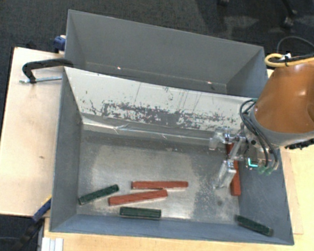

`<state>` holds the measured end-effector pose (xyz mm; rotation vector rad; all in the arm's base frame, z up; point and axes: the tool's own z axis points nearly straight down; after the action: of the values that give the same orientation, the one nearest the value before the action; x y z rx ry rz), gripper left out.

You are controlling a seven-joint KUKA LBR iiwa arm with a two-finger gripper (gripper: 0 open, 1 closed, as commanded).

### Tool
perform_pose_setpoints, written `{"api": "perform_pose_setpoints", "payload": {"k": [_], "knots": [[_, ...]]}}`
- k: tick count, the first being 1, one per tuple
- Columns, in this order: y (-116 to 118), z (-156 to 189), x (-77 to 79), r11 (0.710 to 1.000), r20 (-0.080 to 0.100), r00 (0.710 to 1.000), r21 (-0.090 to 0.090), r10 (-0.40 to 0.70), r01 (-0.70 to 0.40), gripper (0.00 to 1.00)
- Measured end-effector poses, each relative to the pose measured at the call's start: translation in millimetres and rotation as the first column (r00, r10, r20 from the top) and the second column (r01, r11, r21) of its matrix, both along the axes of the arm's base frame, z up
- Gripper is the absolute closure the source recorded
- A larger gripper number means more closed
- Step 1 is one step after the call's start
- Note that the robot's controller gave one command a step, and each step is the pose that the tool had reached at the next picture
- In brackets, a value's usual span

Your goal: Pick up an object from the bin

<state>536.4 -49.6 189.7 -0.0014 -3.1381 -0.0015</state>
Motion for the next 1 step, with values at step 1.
{"api": "perform_pose_setpoints", "payload": {"k": [1], "knots": [[74.5,-122.5,-8.2,0.981,-0.002,0.981,0.003,0.193,-0.193,0.0]]}}
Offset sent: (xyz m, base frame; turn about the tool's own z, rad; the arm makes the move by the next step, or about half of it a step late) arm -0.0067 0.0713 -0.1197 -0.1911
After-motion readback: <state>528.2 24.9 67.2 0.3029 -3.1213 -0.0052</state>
